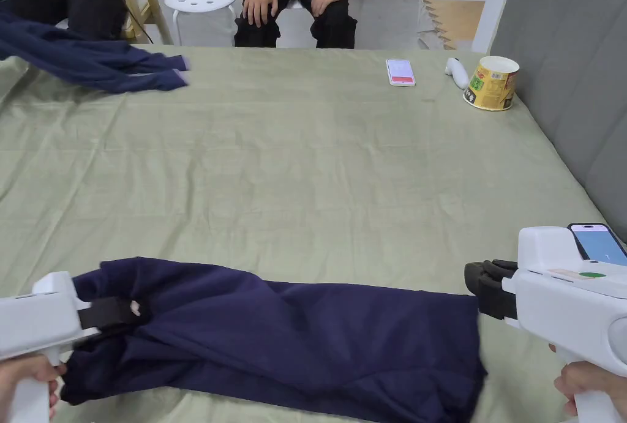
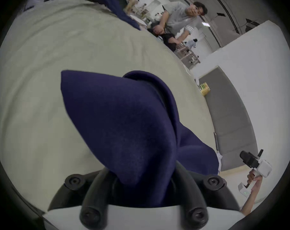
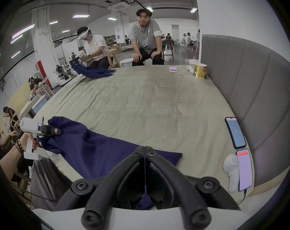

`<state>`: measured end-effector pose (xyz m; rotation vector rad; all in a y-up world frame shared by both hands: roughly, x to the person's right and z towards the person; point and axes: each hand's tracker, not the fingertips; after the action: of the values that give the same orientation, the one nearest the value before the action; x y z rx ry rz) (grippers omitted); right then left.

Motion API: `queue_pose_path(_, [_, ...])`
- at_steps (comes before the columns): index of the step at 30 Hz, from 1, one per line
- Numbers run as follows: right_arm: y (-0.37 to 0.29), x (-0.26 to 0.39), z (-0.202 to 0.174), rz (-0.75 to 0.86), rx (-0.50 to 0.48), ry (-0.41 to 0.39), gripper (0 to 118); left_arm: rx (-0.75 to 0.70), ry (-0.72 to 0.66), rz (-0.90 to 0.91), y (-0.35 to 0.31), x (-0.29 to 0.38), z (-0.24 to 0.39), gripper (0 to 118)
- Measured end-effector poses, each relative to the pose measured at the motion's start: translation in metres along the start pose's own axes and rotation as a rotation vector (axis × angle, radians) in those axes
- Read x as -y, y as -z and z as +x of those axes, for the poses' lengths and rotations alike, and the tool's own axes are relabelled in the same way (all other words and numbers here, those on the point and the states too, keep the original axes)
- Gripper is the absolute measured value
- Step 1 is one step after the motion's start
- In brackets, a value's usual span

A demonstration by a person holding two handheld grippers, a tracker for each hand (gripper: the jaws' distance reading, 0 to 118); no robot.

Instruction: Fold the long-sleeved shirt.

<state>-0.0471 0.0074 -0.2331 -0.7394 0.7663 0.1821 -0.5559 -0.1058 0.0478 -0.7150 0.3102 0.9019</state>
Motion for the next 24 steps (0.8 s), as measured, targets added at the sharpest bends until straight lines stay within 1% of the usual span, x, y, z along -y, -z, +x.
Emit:
queue_pose_path(2, [0.003, -0.001, -0.002, 0.000, -0.001, -0.009, 0, -0.057, -0.020, 0.049, -0.020, -0.007, -0.010, 19])
queue_pose_path(5, [0.009, 0.000, -0.004, -0.004, -0.006, -0.014, 0, -0.100, -0.065, 0.089, -0.046, -0.012, -0.029, 19])
queue_pose_path(8, [0.016, 0.001, -0.007, -0.008, -0.020, -0.013, 0, -0.126, -0.035, 0.082, -0.060, -0.006, -0.030, 19])
queue_pose_path(11, [0.019, 0.002, -0.009, -0.011, -0.034, -0.013, 0, -0.098, 0.004, 0.073, -0.067, 0.001, -0.009, 19])
queue_pose_path(12, [0.019, 0.001, -0.010, -0.012, -0.040, -0.012, 0, -0.071, 0.035, 0.079, -0.068, 0.003, 0.002, 19])
queue_pose_path(14, [0.019, 0.002, -0.010, -0.012, -0.053, -0.010, 0, -0.003, 0.049, 0.089, -0.070, 0.002, 0.022, 19])
queue_pose_path(16, [0.018, 0.003, -0.010, -0.012, -0.055, -0.009, 0, 0.099, 0.078, 0.055, -0.068, 0.005, 0.052, 19])
queue_pose_path(18, [0.017, 0.005, -0.009, -0.010, -0.049, -0.009, 0, 0.148, 0.130, 0.047, -0.061, 0.007, 0.080, 19])
queue_pose_path(22, [0.012, 0.009, -0.003, -0.010, -0.039, 0.008, 0, 0.300, 0.163, -0.029, -0.030, 0.016, 0.141, 19])
queue_pose_path(24, [0.010, 0.011, 0.001, -0.010, -0.031, 0.010, 0, 0.351, 0.199, -0.066, -0.007, 0.024, 0.172, 19])
